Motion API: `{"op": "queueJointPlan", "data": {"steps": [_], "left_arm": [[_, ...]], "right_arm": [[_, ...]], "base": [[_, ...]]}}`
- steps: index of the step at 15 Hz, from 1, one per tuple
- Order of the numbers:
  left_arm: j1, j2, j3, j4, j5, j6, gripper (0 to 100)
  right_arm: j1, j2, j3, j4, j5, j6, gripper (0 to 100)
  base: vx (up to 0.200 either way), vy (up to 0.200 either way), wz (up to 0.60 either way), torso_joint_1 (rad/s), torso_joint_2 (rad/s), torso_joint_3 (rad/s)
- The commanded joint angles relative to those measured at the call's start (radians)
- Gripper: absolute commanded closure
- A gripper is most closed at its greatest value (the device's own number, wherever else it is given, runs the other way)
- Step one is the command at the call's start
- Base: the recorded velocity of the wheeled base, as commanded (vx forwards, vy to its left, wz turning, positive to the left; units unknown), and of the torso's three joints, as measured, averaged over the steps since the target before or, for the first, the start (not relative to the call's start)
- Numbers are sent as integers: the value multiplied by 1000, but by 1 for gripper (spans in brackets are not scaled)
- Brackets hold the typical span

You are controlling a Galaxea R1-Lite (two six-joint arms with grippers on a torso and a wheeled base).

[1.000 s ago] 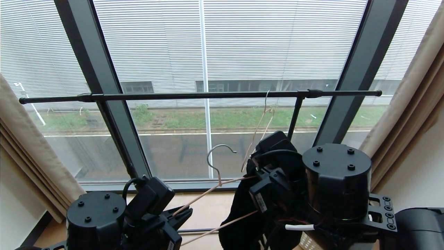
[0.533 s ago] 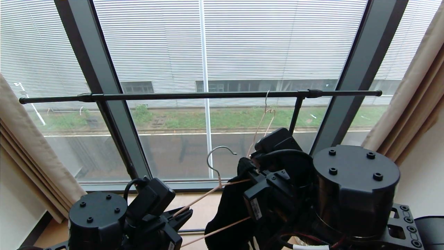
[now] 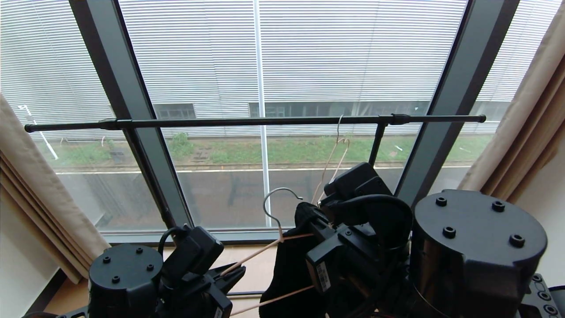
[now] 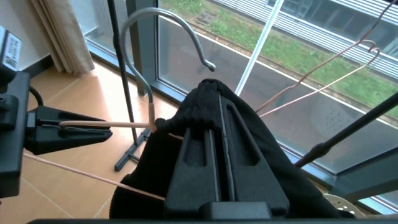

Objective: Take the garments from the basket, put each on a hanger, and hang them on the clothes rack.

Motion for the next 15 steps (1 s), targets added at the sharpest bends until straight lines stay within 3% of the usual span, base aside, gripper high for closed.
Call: {"op": "queueJointPlan", "data": {"steps": [1, 10, 11, 15], "left_arm": [[-1, 4, 1, 0, 0, 1, 100], [-1, 4, 1, -46, 3, -6, 100], [-1, 4, 3, -51, 3, -6, 100], [-1, 2, 6, -52, 3, -5, 100]], "right_arm": [[5, -3, -2, -2, 0, 6, 100], [20, -10, 6, 8, 2, 9, 100], [19, -8, 1, 9, 2, 9, 0], [-16, -11, -9, 3, 8, 11, 0]], "base": [[0, 0, 0, 0, 0, 0], [0, 0, 0, 0, 0, 0], [0, 0, 0, 0, 0, 0], [0, 0, 0, 0, 0, 0]]}}
